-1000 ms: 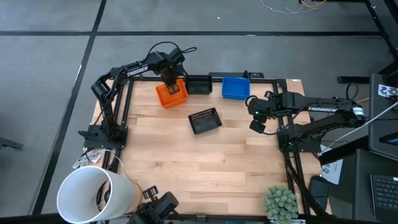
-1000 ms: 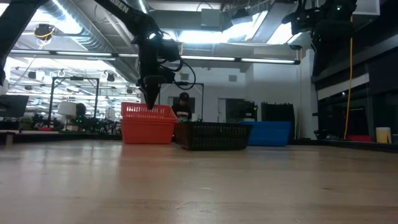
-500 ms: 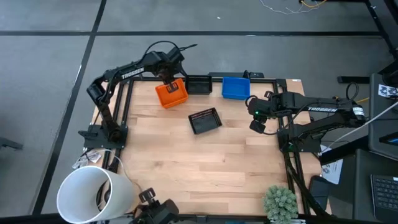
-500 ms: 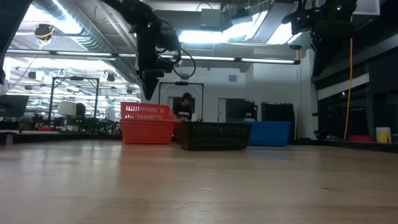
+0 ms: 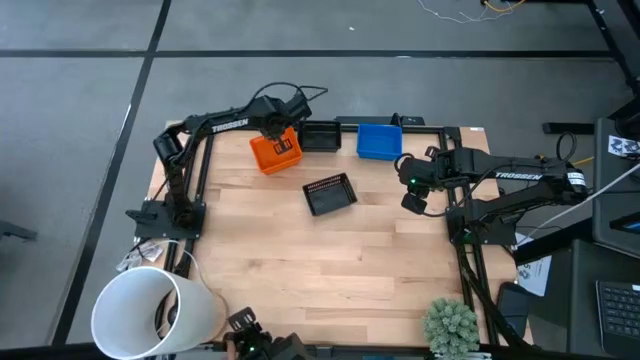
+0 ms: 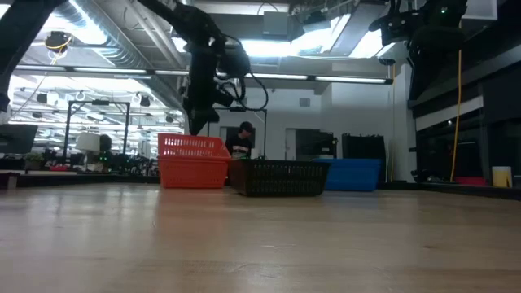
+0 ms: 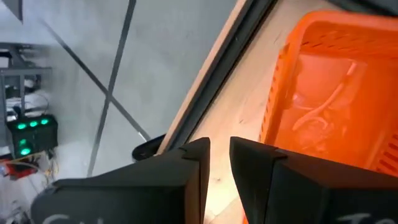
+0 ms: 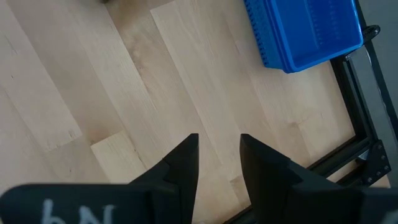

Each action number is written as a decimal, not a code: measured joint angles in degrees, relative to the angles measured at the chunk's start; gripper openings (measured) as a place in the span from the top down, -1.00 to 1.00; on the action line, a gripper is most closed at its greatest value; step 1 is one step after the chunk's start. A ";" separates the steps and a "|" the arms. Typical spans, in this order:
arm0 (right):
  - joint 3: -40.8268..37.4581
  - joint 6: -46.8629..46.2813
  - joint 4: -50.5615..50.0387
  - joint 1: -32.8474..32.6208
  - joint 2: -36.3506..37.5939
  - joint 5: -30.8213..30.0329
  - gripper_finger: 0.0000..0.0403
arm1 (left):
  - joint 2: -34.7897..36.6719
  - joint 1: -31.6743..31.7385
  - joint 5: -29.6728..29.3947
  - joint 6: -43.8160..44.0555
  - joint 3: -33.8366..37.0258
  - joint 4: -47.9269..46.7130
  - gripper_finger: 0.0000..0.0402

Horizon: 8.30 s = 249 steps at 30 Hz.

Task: Stack baskets by color
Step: Stack the orange basket on top of the other orange baskets, then stack the black basket on top of the other black baskets, then adjust the stacked orange baskets

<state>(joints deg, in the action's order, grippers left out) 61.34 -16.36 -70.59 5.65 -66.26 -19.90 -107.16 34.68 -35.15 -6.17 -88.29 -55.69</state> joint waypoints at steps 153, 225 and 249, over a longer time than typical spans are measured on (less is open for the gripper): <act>33.86 42.36 41.07 22.91 -56.06 17.00 0.65 | 46.30 -35.88 1.13 25.08 40.35 10.19 0.73; 33.79 10.82 -14.71 9.42 -10.45 10.45 0.55 | 16.29 -8.96 3.87 22.21 40.35 33.77 0.73; 33.79 10.80 -15.30 9.42 -10.47 10.45 0.55 | 16.29 -8.60 5.36 17.92 40.35 39.31 0.73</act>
<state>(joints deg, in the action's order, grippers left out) 95.13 -5.56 -85.89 15.07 -76.73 -9.45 -90.87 26.07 -29.79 11.75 -47.94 -16.38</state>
